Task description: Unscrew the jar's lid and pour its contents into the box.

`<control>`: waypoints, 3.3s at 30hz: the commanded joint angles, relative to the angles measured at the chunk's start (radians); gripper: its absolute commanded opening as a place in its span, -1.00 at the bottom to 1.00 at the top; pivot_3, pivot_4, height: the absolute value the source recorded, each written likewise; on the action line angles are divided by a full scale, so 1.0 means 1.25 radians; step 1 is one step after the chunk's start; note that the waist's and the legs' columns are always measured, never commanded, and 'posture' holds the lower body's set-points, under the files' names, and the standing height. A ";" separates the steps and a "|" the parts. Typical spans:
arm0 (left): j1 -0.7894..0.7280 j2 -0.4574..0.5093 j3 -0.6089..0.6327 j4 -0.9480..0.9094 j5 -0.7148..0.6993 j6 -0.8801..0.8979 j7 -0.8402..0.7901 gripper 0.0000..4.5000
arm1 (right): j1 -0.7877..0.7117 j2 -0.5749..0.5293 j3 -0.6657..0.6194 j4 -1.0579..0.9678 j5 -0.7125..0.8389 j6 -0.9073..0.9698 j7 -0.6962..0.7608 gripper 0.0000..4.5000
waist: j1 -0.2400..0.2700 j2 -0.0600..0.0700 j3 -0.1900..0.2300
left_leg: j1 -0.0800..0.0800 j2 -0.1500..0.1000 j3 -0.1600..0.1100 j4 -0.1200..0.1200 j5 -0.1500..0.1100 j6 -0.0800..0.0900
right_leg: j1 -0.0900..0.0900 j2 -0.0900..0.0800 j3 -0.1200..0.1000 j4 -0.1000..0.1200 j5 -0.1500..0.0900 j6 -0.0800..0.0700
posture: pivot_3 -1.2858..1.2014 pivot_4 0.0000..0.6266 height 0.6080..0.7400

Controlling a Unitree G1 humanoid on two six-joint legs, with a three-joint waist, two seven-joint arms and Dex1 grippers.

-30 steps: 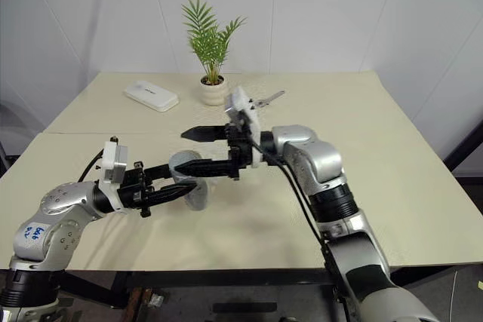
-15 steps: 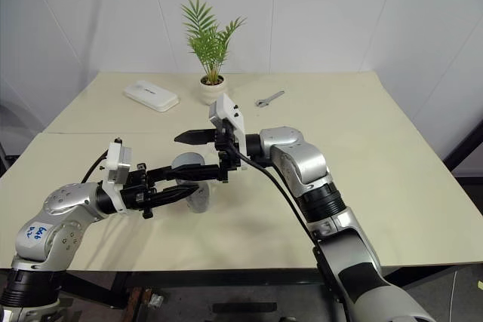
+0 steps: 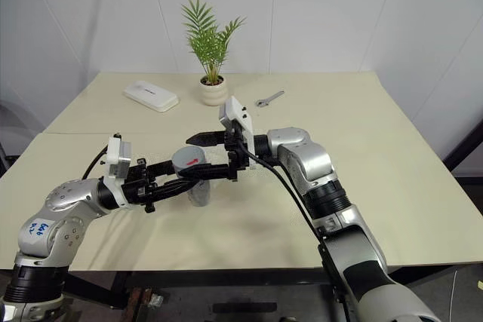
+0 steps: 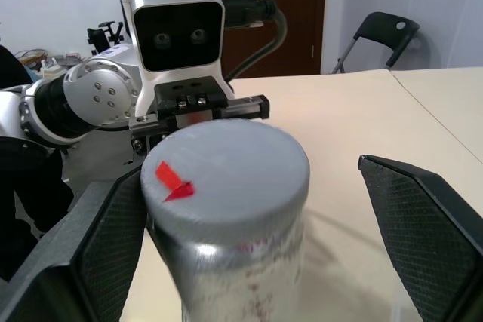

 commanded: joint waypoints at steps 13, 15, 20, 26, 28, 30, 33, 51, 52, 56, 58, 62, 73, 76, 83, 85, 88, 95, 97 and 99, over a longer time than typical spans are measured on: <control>0.016 0.002 0.014 -0.042 -0.016 -0.024 -0.042 -0.13 | -0.040 -0.139 -0.102 0.223 -0.043 -0.108 0.039 1.00 | -0.007 0.000 0.000 | 0.000 0.000 0.001 0.000 0.000 0.000 | 0.000 0.000 0.001 -0.001 0.000 0.000 | 0.03 -0.52 1.00; 0.017 0.003 0.016 -0.041 -0.015 -0.023 -0.042 -0.13 | -0.035 -0.151 -0.107 0.209 -0.035 -0.096 0.067 1.00 | -0.010 0.000 0.000 | 0.000 0.000 0.003 0.000 0.000 0.000 | -0.002 0.000 0.002 0.000 0.000 0.000 | 0.03 -0.52 1.00; 0.016 0.003 0.013 -0.041 -0.013 -0.019 -0.040 -0.13 | -0.010 -0.126 -0.111 0.071 0.023 -0.018 0.098 1.00 | -0.014 0.000 0.000 | 0.000 0.000 0.005 0.000 0.000 0.000 | -0.004 0.000 0.005 0.002 0.000 0.000 | 0.03 -0.52 1.00; 0.008 0.004 0.008 -0.035 -0.012 -0.015 -0.042 -0.13 | 0.027 -0.048 -0.081 -0.100 0.060 0.065 0.040 1.00 | -0.015 0.000 0.000 | 0.000 0.000 0.005 0.000 0.000 0.000 | -0.004 0.000 0.005 0.004 0.000 0.000 | 0.03 -0.52 1.00; 0.007 0.005 0.006 -0.032 -0.011 -0.014 -0.046 -0.13 | 0.029 -0.020 -0.063 -0.124 0.049 0.077 0.007 1.00 | -0.015 0.000 0.000 | 0.000 0.000 0.005 0.001 0.000 0.000 | -0.004 0.000 0.005 0.004 0.000 0.000 | 0.03 -0.52 1.00; 0.007 0.005 0.005 -0.033 -0.012 -0.012 -0.047 -0.13 | 0.026 0.004 -0.046 -0.136 0.039 0.088 -0.022 1.00 | -0.015 0.000 0.000 | 0.000 0.000 0.005 0.002 0.000 0.000 | -0.005 0.000 0.005 0.005 0.000 0.000 | 0.03 -0.52 1.00; 0.007 0.002 0.002 -0.038 -0.013 -0.009 -0.044 -0.13 | 0.020 0.026 -0.031 -0.140 0.032 0.094 -0.046 1.00 | -0.015 0.000 0.000 | 0.000 0.000 0.005 0.002 0.000 0.000 | -0.005 0.000 0.005 0.006 0.000 0.000 | 0.03 -0.52 1.00; -0.004 -0.003 -0.002 -0.038 -0.016 -0.007 -0.039 -0.13 | -0.013 0.040 -0.017 -0.083 -0.007 0.050 -0.060 1.00 | -0.015 0.000 0.000 | 0.000 0.000 0.005 0.002 0.000 0.000 | -0.005 0.000 0.006 0.007 0.000 0.000 | 0.03 -0.52 1.00; -0.005 -0.003 -0.003 -0.036 -0.015 -0.008 -0.040 -0.13 | -0.016 0.036 -0.020 -0.071 -0.010 0.043 -0.057 1.00 | -0.015 0.000 0.000 | 0.000 0.000 0.005 0.002 0.000 0.000 | -0.005 0.000 0.006 0.007 0.000 0.000 | 0.03 -0.52 1.00; -0.008 -0.004 -0.003 -0.030 -0.013 -0.015 -0.042 -0.13 | -0.025 -0.002 -0.041 -0.014 -0.016 0.005 -0.029 1.00 | -0.014 0.000 0.000 | 0.000 0.000 0.005 0.002 0.000 0.000 | -0.005 0.000 0.006 0.007 0.000 0.000 | 0.03 -0.52 1.00; -0.007 -0.003 -0.003 -0.030 -0.013 -0.018 -0.042 -0.13 | -0.029 -0.023 -0.053 0.015 -0.015 -0.012 -0.017 1.00 | -0.013 0.000 0.000 | 0.000 0.000 0.005 0.002 0.000 0.000 | -0.005 0.000 0.006 0.007 0.000 0.000 | 0.03 -0.52 1.00; -0.002 -0.003 -0.001 -0.032 -0.014 -0.023 -0.041 -0.13 | -0.034 -0.063 -0.071 0.060 -0.009 -0.031 0.003 1.00 | -0.014 0.000 0.000 | 0.000 0.000 0.006 0.002 0.000 0.000 | -0.006 0.000 0.006 0.007 0.000 0.000 | 0.03 -0.52 1.00; 0.012 0.001 0.014 -0.039 -0.012 -0.019 -0.046 -0.13 | -0.041 -0.126 -0.115 0.132 -0.011 -0.050 0.040 1.00 | -0.013 0.000 0.000 | 0.000 0.000 0.007 0.002 0.000 0.000 | -0.006 0.000 0.008 0.007 0.000 0.000 | 0.03 -0.52 1.00; 0.015 0.005 0.015 -0.040 -0.012 -0.017 -0.046 -0.13 | -0.037 -0.120 -0.129 0.079 0.032 -0.002 0.063 1.00 | -0.014 0.000 0.000 | 0.000 0.000 0.007 0.002 0.000 0.000 | -0.006 0.001 0.008 0.007 0.000 0.000 | 0.03 -0.52 1.00; 0.011 0.004 0.011 -0.040 -0.011 -0.013 -0.045 -0.13 | 0.012 -0.062 -0.097 -0.126 0.100 0.112 0.037 1.00 | -0.018 0.000 0.000 | 0.000 0.000 0.007 0.002 0.000 0.000 | -0.007 0.001 0.009 0.007 0.000 0.000 | 0.03 -0.52 1.00; 0.009 0.003 0.008 -0.038 -0.010 -0.013 -0.045 -0.13 | 0.022 -0.040 -0.072 -0.162 0.092 0.118 0.017 1.00 | -0.016 0.000 0.000 | 0.000 0.000 0.007 0.003 0.000 0.000 | -0.007 0.001 0.009 0.007 0.000 0.000 | 0.03 -0.52 1.00; 0.007 0.001 0.005 -0.037 -0.010 -0.012 -0.045 -0.13 | 0.021 -0.013 -0.037 -0.180 0.065 0.112 -0.013 1.00 | -0.017 0.000 0.000 | 0.000 0.000 0.007 0.004 0.000 0.000 | -0.007 0.001 0.009 0.008 0.000 0.000 | 0.03 -0.52 1.00; 0.004 -0.004 0.000 -0.040 -0.011 -0.011 -0.042 -0.13 | -0.006 0.031 0.001 -0.135 0.010 0.074 -0.060 1.00 | -0.015 -0.001 0.000 | 0.000 0.000 0.007 0.004 0.000 0.000 | -0.007 0.001 0.009 0.008 0.000 0.000 | 0.03 -0.52 1.00; 0.005 -0.005 0.000 -0.043 -0.012 -0.010 -0.039 -0.13 | -0.010 0.036 -0.001 -0.130 0.009 0.071 -0.059 1.00 | -0.015 -0.001 0.000 | 0.000 0.000 0.007 0.004 0.000 0.000 | -0.007 0.001 0.009 0.008 0.000 0.000 | 0.03 -0.52 1.00; 0.006 -0.005 0.001 -0.044 -0.013 -0.010 -0.037 -0.13 | -0.014 0.038 -0.003 -0.124 0.007 0.068 -0.056 1.00 | -0.015 -0.001 0.000 | 0.000 0.000 0.007 0.004 0.000 0.000 | -0.007 0.001 0.009 0.008 0.000 0.000 | 0.03 -0.52 1.00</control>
